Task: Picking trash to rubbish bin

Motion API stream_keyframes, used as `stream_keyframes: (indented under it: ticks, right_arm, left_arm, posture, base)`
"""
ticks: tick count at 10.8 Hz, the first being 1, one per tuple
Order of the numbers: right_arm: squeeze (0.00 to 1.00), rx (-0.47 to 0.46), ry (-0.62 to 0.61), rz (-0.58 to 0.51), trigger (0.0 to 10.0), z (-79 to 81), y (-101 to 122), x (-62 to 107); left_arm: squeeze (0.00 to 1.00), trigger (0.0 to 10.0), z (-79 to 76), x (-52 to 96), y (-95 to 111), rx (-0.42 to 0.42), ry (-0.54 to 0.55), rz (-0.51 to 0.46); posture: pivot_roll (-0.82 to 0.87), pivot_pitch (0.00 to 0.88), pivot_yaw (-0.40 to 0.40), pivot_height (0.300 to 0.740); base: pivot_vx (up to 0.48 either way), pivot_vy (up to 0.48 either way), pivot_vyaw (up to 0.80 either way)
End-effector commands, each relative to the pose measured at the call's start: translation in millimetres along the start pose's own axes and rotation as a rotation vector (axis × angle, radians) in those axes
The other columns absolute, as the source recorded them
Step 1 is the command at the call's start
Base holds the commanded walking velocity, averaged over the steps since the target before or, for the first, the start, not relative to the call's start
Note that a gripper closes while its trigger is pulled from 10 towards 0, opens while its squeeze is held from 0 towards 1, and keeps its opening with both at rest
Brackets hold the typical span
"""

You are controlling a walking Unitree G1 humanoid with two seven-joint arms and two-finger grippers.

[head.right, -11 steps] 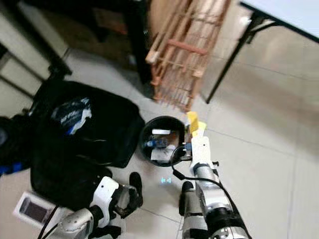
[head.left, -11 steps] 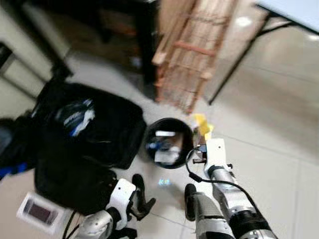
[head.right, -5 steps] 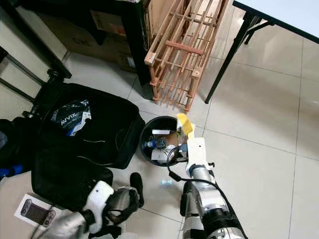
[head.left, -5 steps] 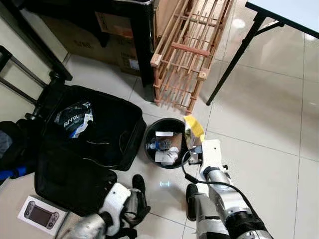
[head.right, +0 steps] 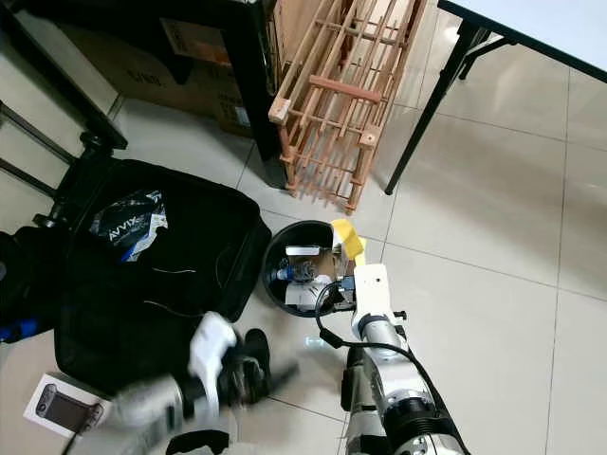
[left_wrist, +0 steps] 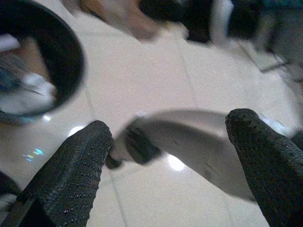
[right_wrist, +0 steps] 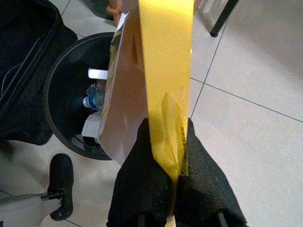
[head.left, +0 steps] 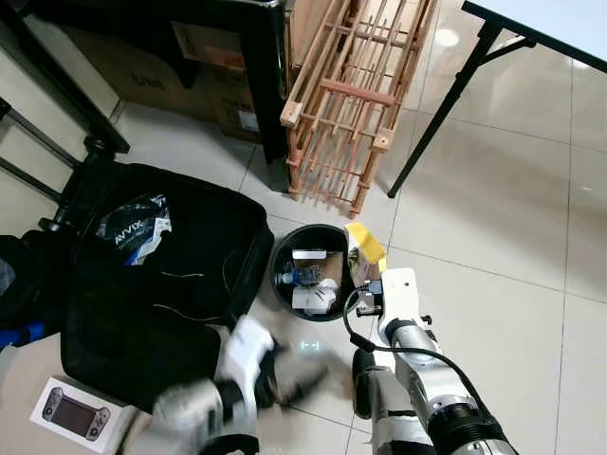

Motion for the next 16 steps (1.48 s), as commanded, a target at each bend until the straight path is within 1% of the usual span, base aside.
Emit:
stream_keyframes:
  ticks: [1,2,3,4,5,6,7,8,11,14,15,16]
  right_arm:
    - [0.0,-0.002,0.005,0.059,10.0,0.9,-20.2,4.9]
    - [0.0,-0.003,0.003,0.061,10.0,0.1,-20.6,4.9]
    - [0.0,-0.003,0.001,0.062,10.0,-0.7,-20.9,5.0]
    - [0.0,-0.002,0.001,0.061,10.0,-0.8,-20.6,4.9]
    - [0.0,-0.001,-0.001,0.06,10.0,-1.0,-20.4,4.9]
    - [0.0,0.001,-0.002,0.058,10.0,-1.0,-20.4,5.0]
    - [0.0,0.002,-0.001,0.058,10.0,-0.2,-20.3,4.8]
    - [0.0,0.001,0.001,0.057,10.0,0.8,-20.3,4.8]
    - [0.0,0.006,0.005,0.06,10.0,1.3,-20.5,4.5]
    - [0.0,0.005,0.009,0.055,10.0,2.7,-18.6,3.8]
    - [0.0,0.001,0.019,0.055,10.0,6.6,-18.3,3.3]
    - [0.0,-0.007,0.046,0.069,10.0,14.9,-20.6,2.0]
  left_arm:
    - [0.0,10.0,-17.5,2.7,-16.5,0.047,-0.089,0.055]
    - [0.0,10.0,-19.1,3.9,-21.8,0.041,-0.104,0.083]
    - [0.0,10.0,-18.5,5.3,-31.5,0.018,-0.112,0.129]
    - [0.0,10.0,-16.2,6.1,-35.8,-0.015,-0.108,0.151]
    - [0.0,10.0,-13.1,6.1,-38.5,-0.02,-0.096,0.161]
    - [0.05,10.0,-7.5,5.5,-45.8,-0.105,-0.07,0.199]
    - [0.07,10.0,-0.7,3.9,-50.0,-0.155,-0.027,0.217]
    - [0.0,10.0,4.3,4.4,-54.2,-0.161,0.008,0.227]
    - [0.0,10.0,12.8,8.5,-60.9,-0.165,0.039,0.236]
    - [0.0,10.0,16.5,11.4,-63.9,-0.177,0.051,0.24]
    - [0.0,10.0,17.8,11.9,-63.3,-0.176,0.057,0.237]
    - [0.0,10.0,18.2,12.2,-62.6,-0.171,0.064,0.23]
  posture:
    - [0.05,0.456,0.023,0.74]
    - [0.05,0.457,0.025,0.74]
    - [0.05,0.457,0.024,0.74]
    - [0.05,0.457,0.024,0.74]
    - [0.05,0.458,0.027,0.74]
    - [0.05,0.458,0.027,0.74]
    - [0.05,0.458,0.029,0.74]
    - [0.05,0.458,0.029,0.74]
    - [0.05,0.458,0.028,0.74]
    - [0.05,0.457,0.028,0.74]
    - [0.06,0.46,0.026,0.74]
    - [0.07,0.464,0.024,0.74]
  base:
    - [0.0,0.0,0.0]
    - [0.0,0.0,0.0]
    - [0.0,0.0,0.0]
    - [0.0,0.0,0.0]
    - [0.0,0.0,0.0]
    - [0.0,0.0,0.0]
    - [0.0,0.0,0.0]
    - [0.0,0.0,0.0]
    - [0.0,0.0,0.0]
    - [0.0,0.0,0.0]
    - [0.0,0.0,0.0]
    - [0.0,0.0,0.0]
Point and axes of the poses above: a point about 5 cm out from each wrist's last joint towards the gripper, its own x axis pointing back from the gripper into the wrist, its own y axis along the axis of the wrist's last joint, z = x × y, the point moved 4 cm from there along -x, pointing out of the wrist towards the gripper, and after that the axes turned 5 degrees about -x, right-handed, at the moved point
